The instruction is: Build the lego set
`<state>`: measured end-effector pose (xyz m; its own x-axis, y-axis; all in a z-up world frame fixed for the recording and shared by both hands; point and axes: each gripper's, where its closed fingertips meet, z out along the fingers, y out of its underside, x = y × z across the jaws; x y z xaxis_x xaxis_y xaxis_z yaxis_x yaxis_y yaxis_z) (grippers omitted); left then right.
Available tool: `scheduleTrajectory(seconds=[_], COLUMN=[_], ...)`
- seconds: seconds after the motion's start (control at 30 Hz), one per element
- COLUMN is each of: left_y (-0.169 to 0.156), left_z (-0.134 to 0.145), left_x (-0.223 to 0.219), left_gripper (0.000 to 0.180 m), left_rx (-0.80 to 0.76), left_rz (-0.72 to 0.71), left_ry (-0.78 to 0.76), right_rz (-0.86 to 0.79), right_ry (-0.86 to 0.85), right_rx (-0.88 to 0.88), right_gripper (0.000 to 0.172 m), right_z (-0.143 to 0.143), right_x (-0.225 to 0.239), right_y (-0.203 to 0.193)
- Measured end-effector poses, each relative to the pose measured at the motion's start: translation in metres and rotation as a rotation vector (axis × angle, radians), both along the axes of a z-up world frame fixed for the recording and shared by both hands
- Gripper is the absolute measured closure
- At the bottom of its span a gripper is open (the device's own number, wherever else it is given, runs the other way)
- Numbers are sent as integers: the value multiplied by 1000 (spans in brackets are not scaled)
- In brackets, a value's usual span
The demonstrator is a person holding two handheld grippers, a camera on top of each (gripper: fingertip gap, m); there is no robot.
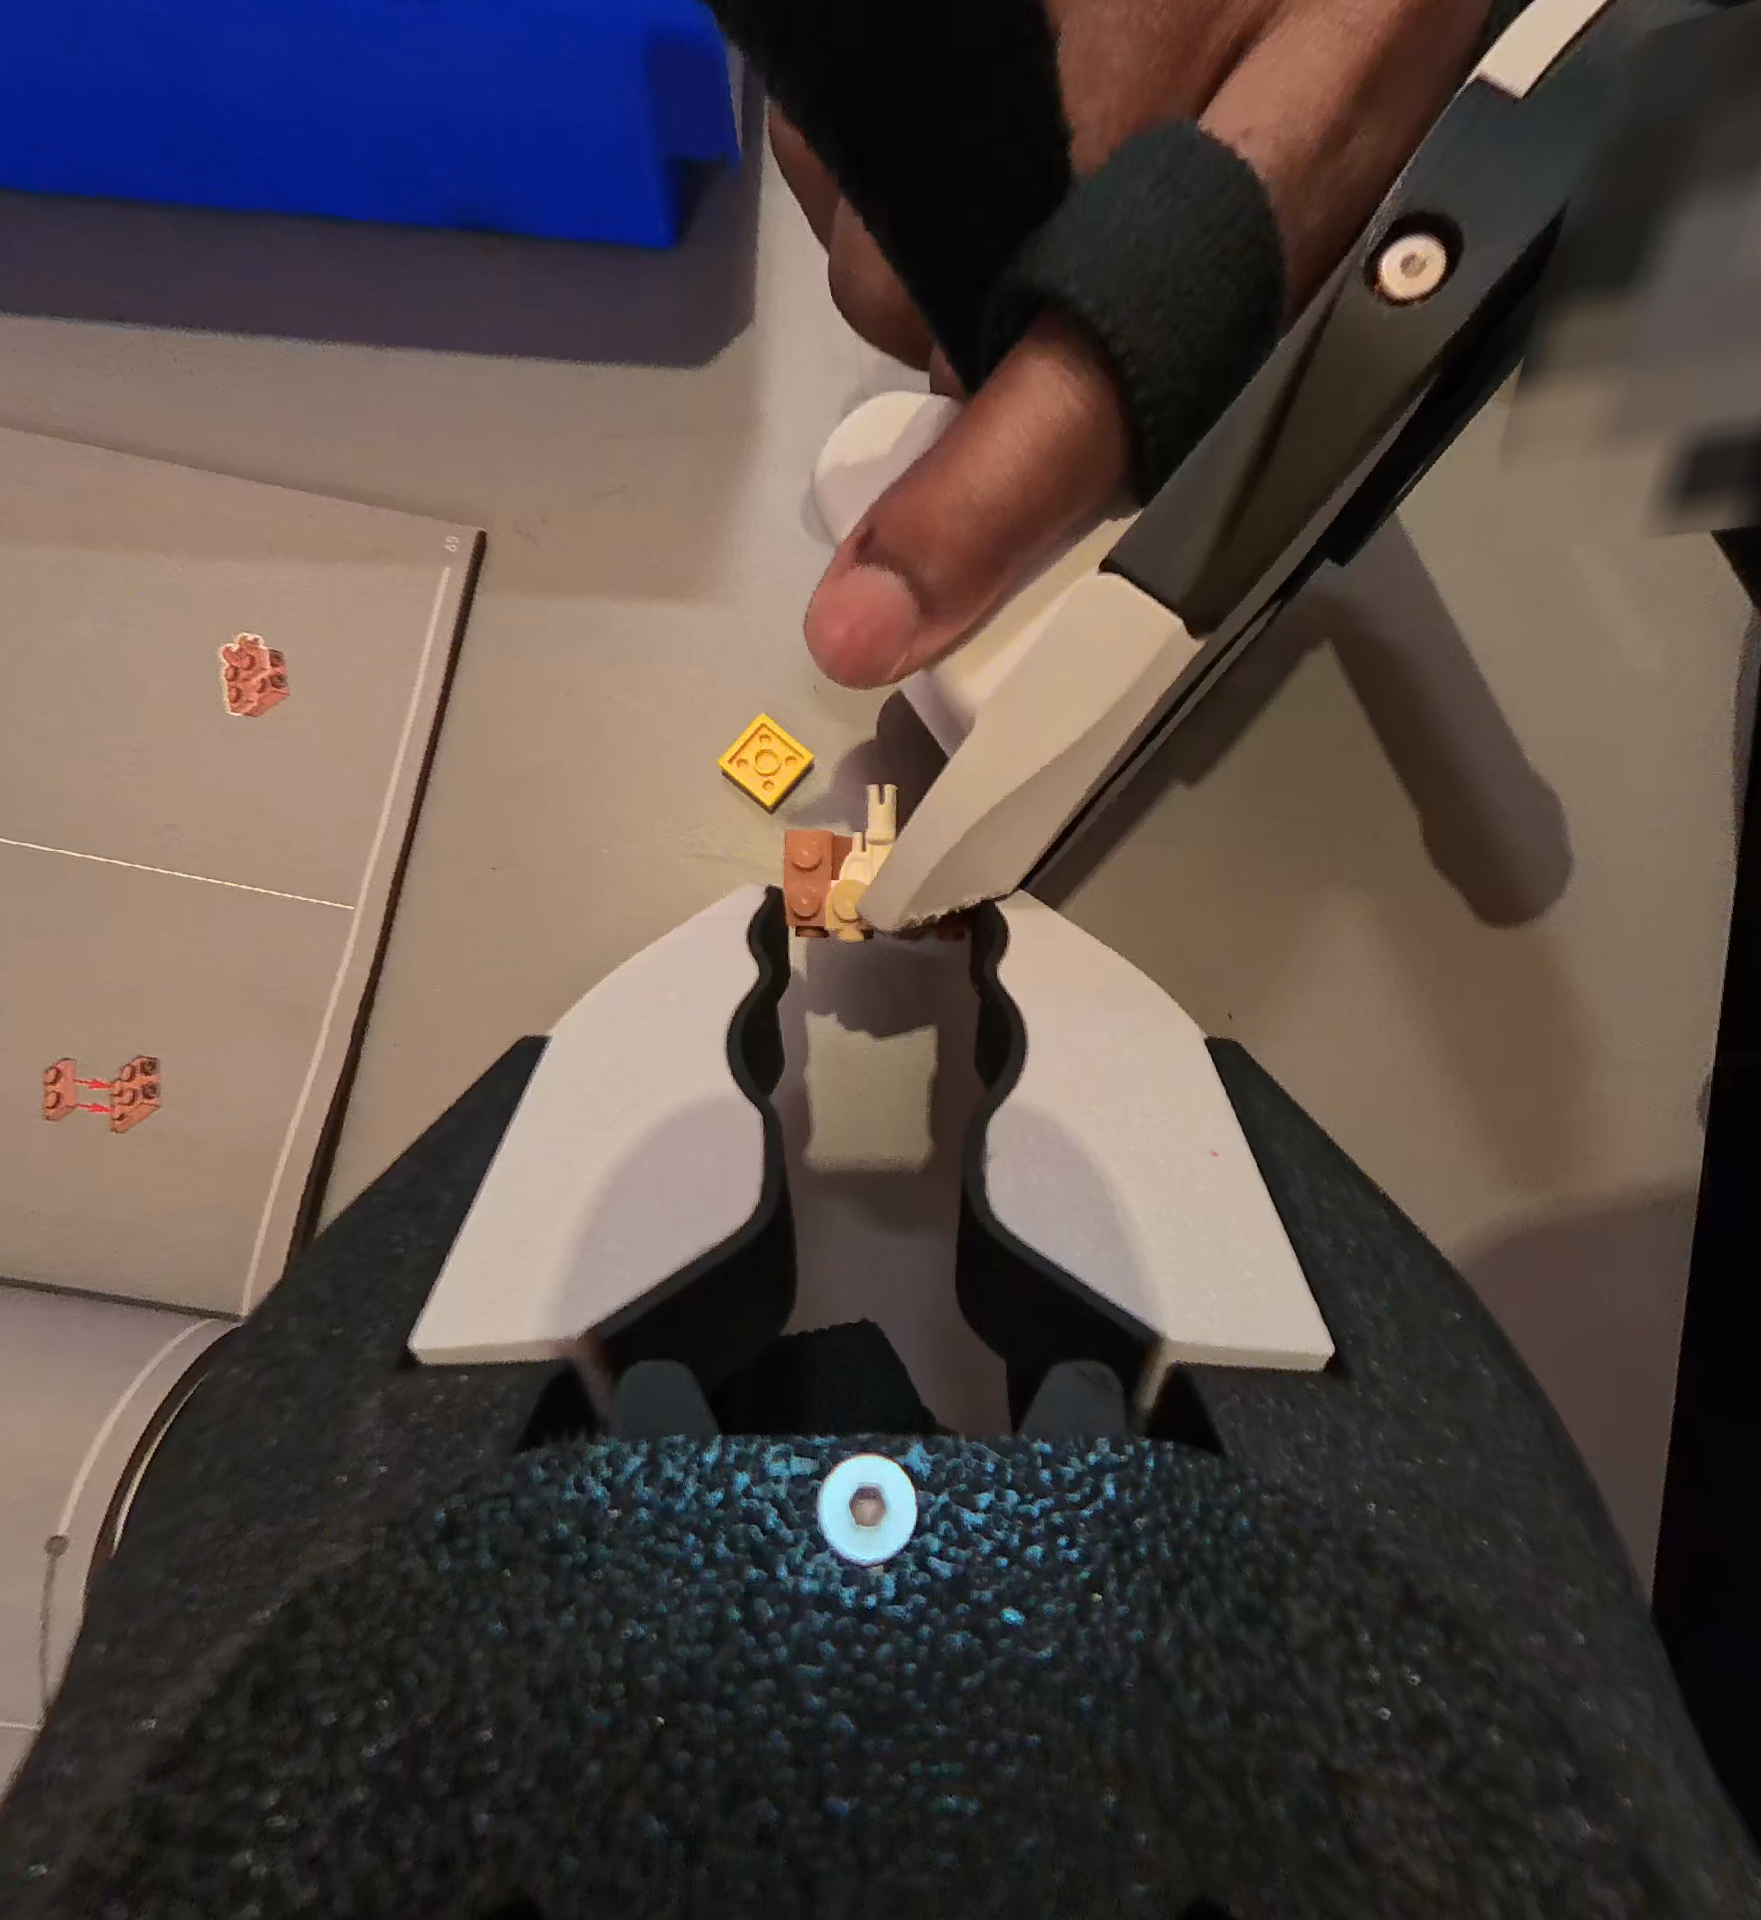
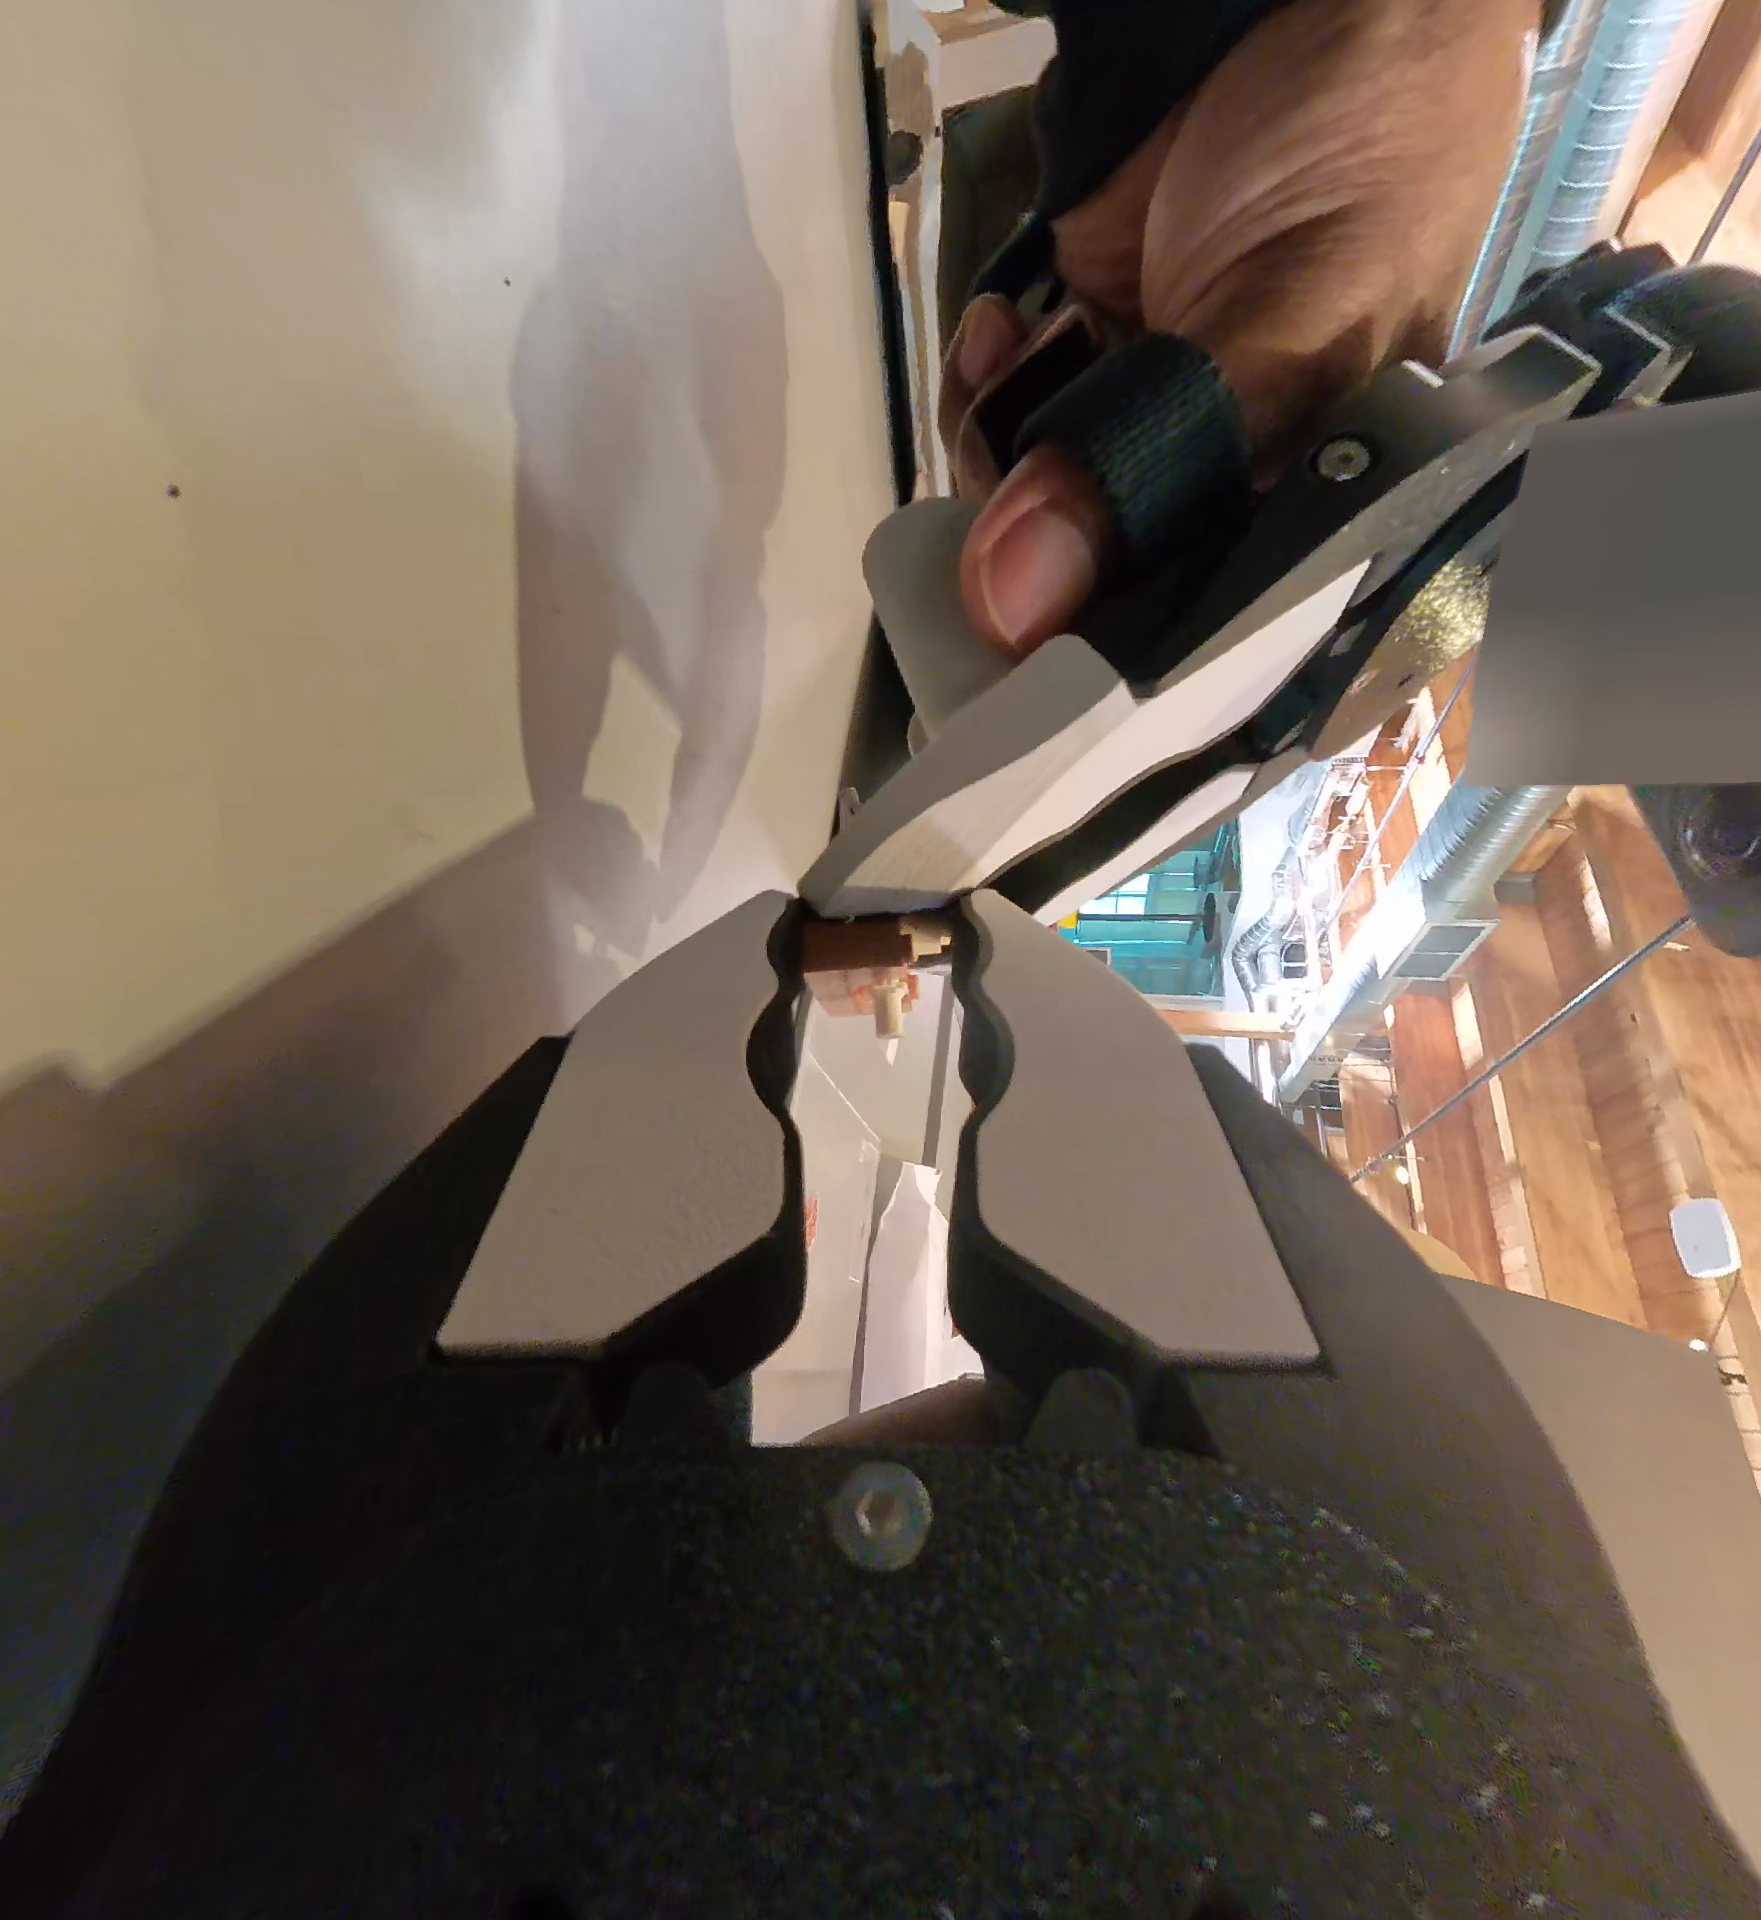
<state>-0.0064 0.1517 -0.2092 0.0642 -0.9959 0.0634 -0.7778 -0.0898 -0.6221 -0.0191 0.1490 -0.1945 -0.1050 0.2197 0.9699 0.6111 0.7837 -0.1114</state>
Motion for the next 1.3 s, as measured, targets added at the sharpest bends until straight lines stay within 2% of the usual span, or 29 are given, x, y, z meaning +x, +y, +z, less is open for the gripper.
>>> scheduleTrajectory(seconds=[0.33, 0.53, 1.07, 1.3], left_y=[-3, 1, -4, -6], left_z=[-2, 5, 20, 28], left_x=[1, 3, 5, 8], left_gripper=[147, 147, 143, 142], left_rx=[-31, -74, -216, -285], left_rz=[-14, -3, -41, -43], left_ry=[-3, -76, -245, -367], right_rz=[2, -10, 4, 3], right_ry=[-14, 49, 210, 298], right_rx=[-38, -9, -75, -106], right_gripper=[145, 146, 146, 146], right_z=[-2, 6, 24, 33], right_x=[1, 2, 3, 6], right_y=[-1, 3, 3, 4])
